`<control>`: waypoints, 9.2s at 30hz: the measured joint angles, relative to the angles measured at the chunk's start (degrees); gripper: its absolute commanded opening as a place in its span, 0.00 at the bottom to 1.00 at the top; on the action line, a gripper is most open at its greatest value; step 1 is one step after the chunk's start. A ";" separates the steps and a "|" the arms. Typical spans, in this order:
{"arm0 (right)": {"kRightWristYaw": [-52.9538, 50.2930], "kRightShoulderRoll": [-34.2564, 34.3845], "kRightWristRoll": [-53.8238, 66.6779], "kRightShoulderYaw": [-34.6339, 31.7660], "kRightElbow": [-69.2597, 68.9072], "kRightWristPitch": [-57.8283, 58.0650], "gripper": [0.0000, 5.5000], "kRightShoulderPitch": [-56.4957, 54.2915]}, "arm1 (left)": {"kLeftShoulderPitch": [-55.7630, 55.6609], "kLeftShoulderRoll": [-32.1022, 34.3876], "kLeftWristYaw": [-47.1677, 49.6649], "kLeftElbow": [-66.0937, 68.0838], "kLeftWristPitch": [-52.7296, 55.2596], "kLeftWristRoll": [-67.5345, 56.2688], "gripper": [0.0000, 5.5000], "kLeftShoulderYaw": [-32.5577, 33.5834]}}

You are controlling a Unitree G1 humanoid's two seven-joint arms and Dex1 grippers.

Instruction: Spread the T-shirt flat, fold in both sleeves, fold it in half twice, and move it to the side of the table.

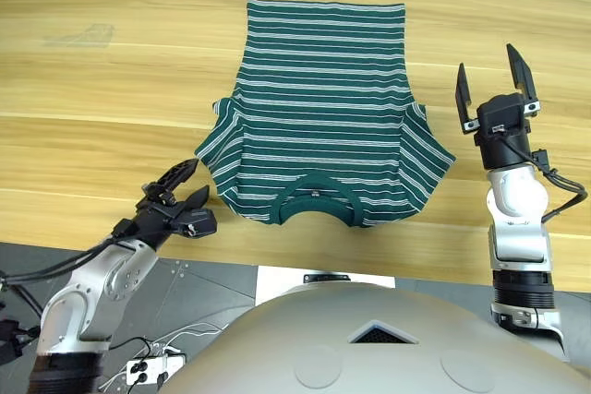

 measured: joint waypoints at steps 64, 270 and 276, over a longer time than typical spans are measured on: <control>-2.47 2.19 0.13 1.34 2.01 -2.96 0.53 3.03 | -15.24 -2.65 15.36 12.55 10.59 -4.06 0.00 -10.46; 23.85 -27.93 -8.41 24.94 7.65 -28.73 0.33 1.41 | -22.14 14.77 -23.36 13.84 -25.15 -25.69 0.43 -22.03; 24.20 -27.57 -9.08 25.56 7.95 -28.67 0.14 1.35 | -22.70 14.70 -23.24 15.26 -25.90 -25.65 0.26 -23.27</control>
